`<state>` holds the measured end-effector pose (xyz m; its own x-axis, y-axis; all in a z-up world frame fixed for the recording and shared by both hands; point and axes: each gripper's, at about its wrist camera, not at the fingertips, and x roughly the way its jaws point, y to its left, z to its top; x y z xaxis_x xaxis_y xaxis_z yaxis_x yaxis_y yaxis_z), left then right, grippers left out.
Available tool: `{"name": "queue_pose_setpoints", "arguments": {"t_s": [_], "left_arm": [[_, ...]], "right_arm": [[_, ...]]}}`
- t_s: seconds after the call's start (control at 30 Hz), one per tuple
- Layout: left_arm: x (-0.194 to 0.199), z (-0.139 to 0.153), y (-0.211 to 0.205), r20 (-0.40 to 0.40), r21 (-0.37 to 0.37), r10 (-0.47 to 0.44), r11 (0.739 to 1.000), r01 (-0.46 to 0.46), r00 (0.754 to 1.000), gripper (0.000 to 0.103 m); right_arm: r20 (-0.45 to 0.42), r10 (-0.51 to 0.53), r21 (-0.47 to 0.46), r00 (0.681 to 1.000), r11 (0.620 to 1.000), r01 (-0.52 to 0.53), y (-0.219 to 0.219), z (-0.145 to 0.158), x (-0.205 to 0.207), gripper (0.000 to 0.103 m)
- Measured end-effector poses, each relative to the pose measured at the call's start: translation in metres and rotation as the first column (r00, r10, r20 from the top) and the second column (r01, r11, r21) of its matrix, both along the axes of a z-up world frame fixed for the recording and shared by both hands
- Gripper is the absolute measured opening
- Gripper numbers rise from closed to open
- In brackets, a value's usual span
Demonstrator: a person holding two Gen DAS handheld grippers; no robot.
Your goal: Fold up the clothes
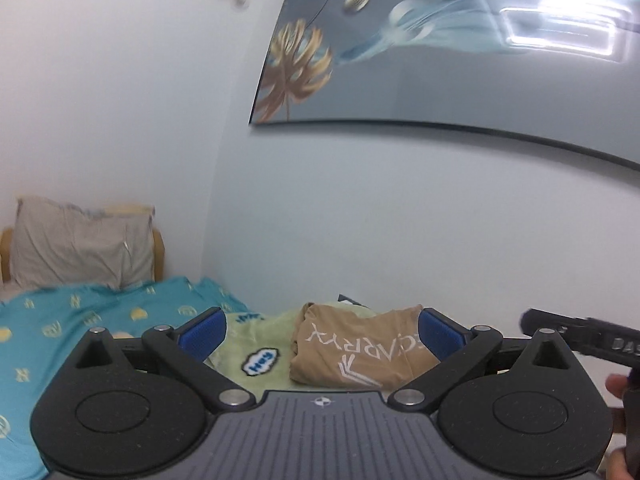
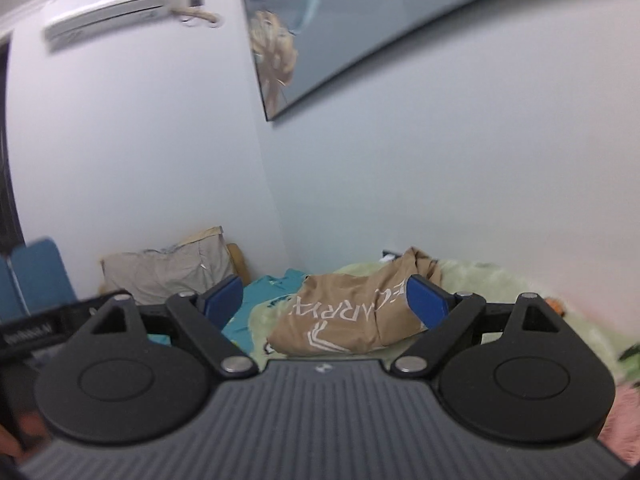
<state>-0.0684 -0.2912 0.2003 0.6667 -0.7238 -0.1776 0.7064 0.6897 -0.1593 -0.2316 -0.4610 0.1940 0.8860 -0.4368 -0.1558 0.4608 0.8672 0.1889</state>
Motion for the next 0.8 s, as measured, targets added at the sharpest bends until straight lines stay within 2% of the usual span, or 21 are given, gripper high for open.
{"name": "queue_pose_setpoints", "arguments": {"t_s": [0.2, 0.53, 0.8], "left_arm": [[-0.046, -0.024, 0.032, 0.059, 0.017, 0.008, 1.0, -0.009, 0.998, 0.103], [-0.06, -0.063, 0.065, 0.066, -0.016, 0.07, 0.997, -0.069, 0.995, 0.103], [-0.064, -0.091, 0.078, 0.067, 0.007, 0.106, 0.994, -0.106, 0.992, 0.103]], "right_arm": [[0.015, 0.002, -0.05, 1.0, 0.999, -0.001, 0.041, -0.019, -0.014, 0.09], [0.0, -0.023, -0.096, 1.0, 0.995, 0.023, 0.062, -0.055, -0.012, 0.09], [-0.006, -0.054, -0.135, 0.999, 0.989, 0.052, 0.073, -0.08, -0.009, 0.09]]}}
